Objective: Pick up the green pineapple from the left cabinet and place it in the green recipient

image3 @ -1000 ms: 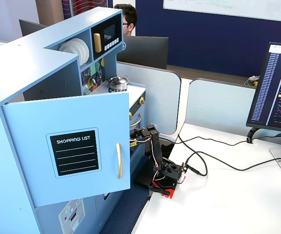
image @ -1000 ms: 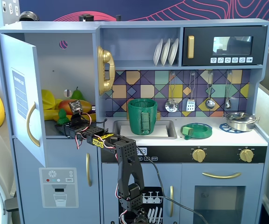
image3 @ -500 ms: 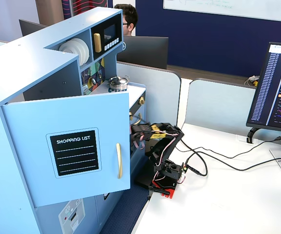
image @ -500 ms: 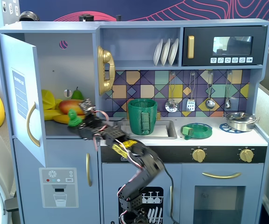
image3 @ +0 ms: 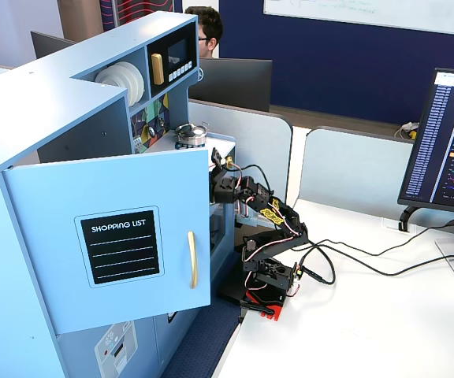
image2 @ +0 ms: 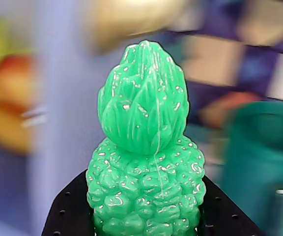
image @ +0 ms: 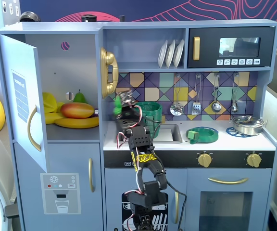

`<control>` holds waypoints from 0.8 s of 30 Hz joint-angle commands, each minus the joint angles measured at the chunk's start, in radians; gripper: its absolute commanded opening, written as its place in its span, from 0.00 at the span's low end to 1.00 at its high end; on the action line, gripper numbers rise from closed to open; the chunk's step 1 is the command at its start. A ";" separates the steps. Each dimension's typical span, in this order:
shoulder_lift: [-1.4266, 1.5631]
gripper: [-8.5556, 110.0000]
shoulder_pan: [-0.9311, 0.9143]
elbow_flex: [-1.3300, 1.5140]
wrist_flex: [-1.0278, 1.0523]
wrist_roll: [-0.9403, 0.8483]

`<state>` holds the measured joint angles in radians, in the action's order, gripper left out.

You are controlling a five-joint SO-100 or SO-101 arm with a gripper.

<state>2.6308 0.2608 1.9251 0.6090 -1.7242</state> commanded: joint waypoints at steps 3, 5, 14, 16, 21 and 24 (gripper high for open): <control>-0.247 0.07 -0.193 -0.210 -0.095 0.051; -0.368 0.07 -0.235 -0.296 -0.146 0.077; -0.811 0.07 -0.285 -0.739 -0.184 0.057; -0.839 0.09 -0.276 -0.750 -0.198 0.052; -0.853 0.36 -0.262 -0.724 -0.249 0.137; -0.844 0.40 -0.256 -0.701 -0.255 0.109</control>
<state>1.7748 -0.0123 1.2686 0.3988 -1.6122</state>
